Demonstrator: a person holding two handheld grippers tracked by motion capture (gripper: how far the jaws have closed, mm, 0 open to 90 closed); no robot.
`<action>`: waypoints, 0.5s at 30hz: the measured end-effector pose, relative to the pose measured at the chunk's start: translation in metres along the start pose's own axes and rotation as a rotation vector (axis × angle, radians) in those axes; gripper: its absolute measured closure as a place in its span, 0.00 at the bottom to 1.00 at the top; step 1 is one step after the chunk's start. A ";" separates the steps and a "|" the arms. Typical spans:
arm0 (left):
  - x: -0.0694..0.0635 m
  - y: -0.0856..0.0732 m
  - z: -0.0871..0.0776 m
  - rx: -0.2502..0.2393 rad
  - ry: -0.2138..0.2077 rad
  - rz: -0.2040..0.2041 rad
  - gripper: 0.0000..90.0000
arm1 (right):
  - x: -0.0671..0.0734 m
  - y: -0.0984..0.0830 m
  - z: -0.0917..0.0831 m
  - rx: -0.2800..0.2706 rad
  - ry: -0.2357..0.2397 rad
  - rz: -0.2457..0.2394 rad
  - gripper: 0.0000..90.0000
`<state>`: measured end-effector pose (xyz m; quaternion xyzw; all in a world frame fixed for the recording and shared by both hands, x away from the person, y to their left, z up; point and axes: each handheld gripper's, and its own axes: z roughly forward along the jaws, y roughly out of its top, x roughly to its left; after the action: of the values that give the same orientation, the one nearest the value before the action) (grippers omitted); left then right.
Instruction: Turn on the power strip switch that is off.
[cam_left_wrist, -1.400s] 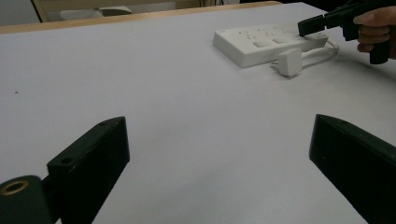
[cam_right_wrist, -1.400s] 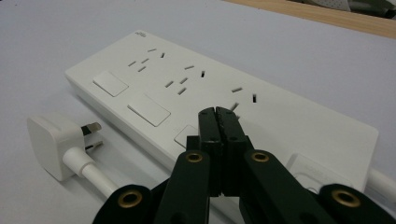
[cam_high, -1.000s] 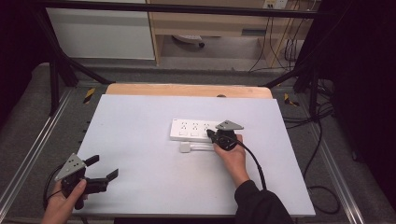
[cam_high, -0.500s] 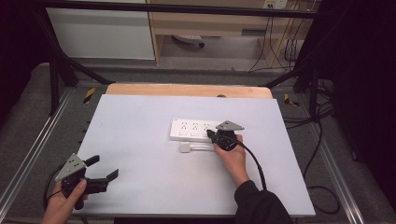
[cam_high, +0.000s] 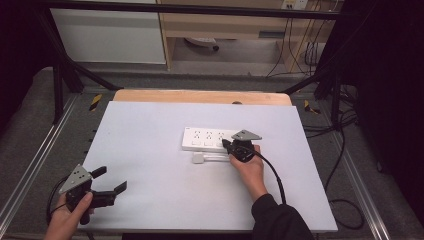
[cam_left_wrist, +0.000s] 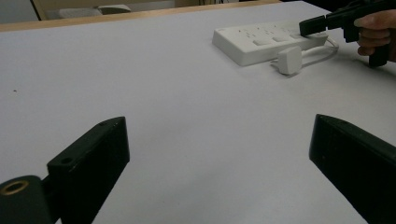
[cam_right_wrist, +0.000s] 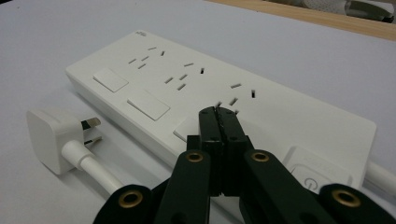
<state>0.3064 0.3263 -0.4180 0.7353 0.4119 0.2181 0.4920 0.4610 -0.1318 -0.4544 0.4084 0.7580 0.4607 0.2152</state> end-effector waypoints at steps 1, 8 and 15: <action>0.000 0.000 0.000 0.000 0.000 0.000 0.06 | 0.000 0.000 0.000 0.001 0.000 0.002 1.00; 0.000 0.000 0.001 -0.001 0.001 -0.002 0.06 | 0.000 0.000 0.001 0.000 0.006 0.009 1.00; 0.000 0.000 0.001 0.001 0.004 -0.001 0.06 | -0.001 0.000 0.002 -0.006 0.008 0.019 1.00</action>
<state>0.3066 0.3259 -0.4187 0.7351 0.4133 0.2190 0.4908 0.4626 -0.1313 -0.4548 0.4132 0.7536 0.4666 0.2090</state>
